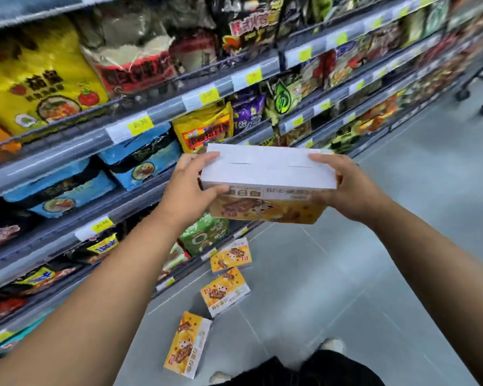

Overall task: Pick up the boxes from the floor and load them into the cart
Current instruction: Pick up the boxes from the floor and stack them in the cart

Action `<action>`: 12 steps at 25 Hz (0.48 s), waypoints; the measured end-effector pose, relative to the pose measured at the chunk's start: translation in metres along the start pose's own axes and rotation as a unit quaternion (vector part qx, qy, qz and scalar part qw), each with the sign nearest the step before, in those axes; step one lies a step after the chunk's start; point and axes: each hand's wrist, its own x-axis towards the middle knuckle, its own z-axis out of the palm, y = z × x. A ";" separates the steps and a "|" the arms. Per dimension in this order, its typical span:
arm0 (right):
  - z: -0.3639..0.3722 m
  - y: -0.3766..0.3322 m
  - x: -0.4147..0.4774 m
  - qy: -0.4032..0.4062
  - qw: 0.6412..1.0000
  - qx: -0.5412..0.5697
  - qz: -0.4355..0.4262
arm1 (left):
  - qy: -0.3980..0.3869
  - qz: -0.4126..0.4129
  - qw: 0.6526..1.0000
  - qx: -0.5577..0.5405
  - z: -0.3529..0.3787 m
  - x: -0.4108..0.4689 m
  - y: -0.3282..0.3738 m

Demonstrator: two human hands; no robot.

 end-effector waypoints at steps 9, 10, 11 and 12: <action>-0.182 0.130 0.026 0.131 0.991 -0.016 0.017 | -0.021 0.083 0.996 -0.003 0.155 0.118 0.172; -0.204 0.142 0.029 0.144 0.989 -0.015 0.022 | -0.027 0.088 0.996 0.003 0.171 0.132 0.191; -0.225 0.154 0.033 0.156 0.987 -0.009 0.026 | -0.033 0.096 0.995 0.007 0.186 0.147 0.210; -0.244 0.165 0.038 0.164 0.986 -0.001 0.029 | -0.039 0.103 0.994 0.006 0.201 0.162 0.228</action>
